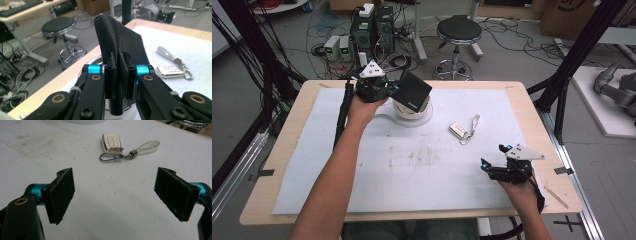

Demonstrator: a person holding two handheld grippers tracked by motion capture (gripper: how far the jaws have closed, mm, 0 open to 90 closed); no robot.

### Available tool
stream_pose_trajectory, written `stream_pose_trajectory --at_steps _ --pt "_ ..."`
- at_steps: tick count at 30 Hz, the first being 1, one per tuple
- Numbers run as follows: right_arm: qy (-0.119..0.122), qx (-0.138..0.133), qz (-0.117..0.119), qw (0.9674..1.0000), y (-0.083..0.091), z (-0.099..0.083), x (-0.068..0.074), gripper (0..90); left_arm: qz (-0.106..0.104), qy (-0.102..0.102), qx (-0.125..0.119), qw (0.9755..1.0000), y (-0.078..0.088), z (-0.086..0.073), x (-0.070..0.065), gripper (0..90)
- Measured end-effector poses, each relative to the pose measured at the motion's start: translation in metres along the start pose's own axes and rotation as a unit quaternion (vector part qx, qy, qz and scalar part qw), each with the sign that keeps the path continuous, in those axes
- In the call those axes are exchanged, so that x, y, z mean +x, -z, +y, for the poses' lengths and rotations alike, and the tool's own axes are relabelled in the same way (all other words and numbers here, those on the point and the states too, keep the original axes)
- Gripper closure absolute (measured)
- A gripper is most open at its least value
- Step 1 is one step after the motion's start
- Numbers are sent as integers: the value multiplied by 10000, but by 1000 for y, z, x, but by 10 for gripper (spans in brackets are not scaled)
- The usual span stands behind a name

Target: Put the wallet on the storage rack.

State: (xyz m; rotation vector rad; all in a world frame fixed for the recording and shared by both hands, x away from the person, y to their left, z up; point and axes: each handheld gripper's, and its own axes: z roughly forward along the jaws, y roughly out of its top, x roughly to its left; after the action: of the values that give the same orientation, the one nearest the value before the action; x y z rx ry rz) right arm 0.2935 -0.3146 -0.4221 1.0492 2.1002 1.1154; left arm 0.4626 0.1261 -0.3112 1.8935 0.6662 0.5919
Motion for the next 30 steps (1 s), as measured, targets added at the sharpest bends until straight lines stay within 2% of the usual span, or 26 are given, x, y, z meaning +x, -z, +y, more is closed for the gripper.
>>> stream_pose_trajectory --at_steps 3,5,16,20,23,30 --pt "11 2 8 10000 0 0 0 171 114 25 88 9999 -8 -7 1 833" --pt "31 6 40 10000 0 0 1 170 166 82 34 9998 -11 -10 2 833" --pt "99 5 77 9999 -1 1 4 171 353 138 137 9992 -12 -20 11 832" --pt "88 9 75 9999 -1 1 5 171 444 107 177 9988 -13 -22 11 832" --pt "85 10 65 9999 -1 1 5 170 591 -59 234 9980 -14 -21 10 831" --pt "104 22 66 9999 -1 2 5 171 685 -154 318 9970 -16 -20 9 830"
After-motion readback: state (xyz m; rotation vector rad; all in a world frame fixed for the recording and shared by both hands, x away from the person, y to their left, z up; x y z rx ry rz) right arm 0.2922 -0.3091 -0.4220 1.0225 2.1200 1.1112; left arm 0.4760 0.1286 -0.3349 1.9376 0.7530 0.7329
